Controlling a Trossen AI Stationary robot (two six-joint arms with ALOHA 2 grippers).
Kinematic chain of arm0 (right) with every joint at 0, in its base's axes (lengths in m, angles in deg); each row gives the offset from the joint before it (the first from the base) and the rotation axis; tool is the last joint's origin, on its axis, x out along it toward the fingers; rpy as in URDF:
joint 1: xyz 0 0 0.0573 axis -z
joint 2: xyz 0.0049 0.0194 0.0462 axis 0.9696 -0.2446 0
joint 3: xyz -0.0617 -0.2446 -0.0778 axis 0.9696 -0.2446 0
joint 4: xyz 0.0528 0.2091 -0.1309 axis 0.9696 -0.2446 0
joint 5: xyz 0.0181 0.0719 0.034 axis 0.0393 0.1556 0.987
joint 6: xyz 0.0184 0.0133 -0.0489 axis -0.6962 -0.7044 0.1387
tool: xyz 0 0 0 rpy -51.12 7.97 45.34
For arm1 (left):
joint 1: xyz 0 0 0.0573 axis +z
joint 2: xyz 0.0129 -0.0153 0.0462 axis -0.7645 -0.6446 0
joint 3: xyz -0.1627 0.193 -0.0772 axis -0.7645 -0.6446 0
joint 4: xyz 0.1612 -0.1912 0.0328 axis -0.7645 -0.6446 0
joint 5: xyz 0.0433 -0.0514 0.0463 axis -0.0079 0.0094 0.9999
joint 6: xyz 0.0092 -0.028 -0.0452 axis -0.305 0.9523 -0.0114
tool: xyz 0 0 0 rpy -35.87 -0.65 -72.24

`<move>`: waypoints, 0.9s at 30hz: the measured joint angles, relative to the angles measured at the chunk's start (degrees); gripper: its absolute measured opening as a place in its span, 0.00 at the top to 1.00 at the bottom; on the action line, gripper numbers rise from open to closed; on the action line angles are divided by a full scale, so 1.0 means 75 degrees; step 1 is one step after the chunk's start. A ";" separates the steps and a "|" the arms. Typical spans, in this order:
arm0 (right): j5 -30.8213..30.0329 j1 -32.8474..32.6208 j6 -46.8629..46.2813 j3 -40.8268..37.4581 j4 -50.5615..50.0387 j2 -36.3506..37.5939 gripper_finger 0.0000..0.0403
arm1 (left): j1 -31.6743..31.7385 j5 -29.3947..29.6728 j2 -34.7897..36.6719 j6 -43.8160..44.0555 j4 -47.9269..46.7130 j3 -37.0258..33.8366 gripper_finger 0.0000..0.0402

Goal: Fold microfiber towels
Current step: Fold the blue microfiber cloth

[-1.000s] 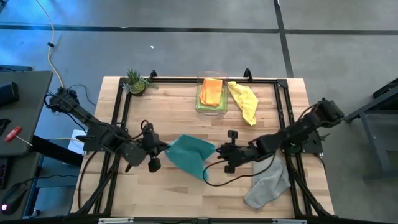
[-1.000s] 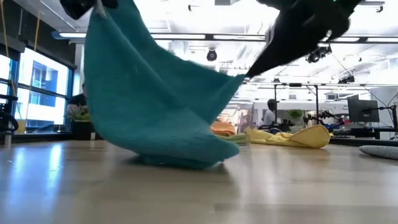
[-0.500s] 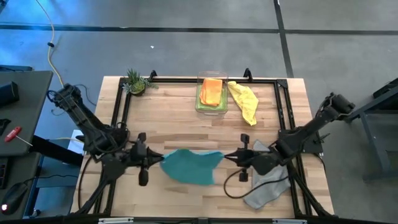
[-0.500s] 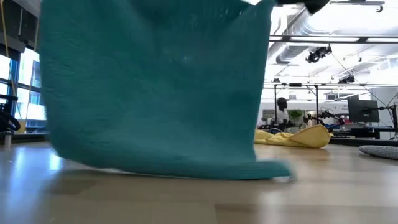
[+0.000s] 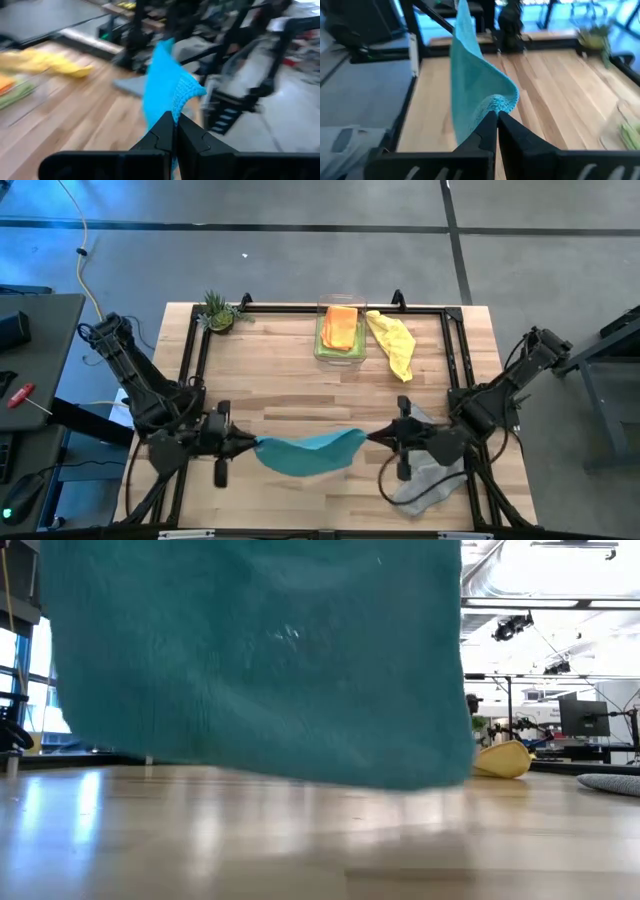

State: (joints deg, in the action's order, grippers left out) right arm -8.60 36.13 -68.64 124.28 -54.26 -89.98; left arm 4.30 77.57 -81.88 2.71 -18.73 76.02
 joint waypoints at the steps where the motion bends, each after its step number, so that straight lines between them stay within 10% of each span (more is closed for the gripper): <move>1: 0.0013 0.0119 -0.0226 -0.0011 -0.0175 -0.0005 1.00 | 0.0113 0.0046 0.0000 0.0363 -0.0428 0.0000 1.00; 9: 0.0150 0.1442 -0.1460 -0.1154 -0.0810 -0.0011 1.00 | 0.1455 0.0122 -0.0003 0.3092 -0.3315 -0.0646 1.00; 27: 0.0845 0.3689 -0.0340 -0.3456 0.1597 -0.0034 0.99 | 0.3934 -0.0948 -0.0097 0.1139 -0.0213 -0.3017 0.97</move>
State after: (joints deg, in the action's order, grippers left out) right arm -2.26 63.80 -71.20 98.35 -42.28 -90.23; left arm 33.81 70.46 -82.61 11.25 -20.33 53.39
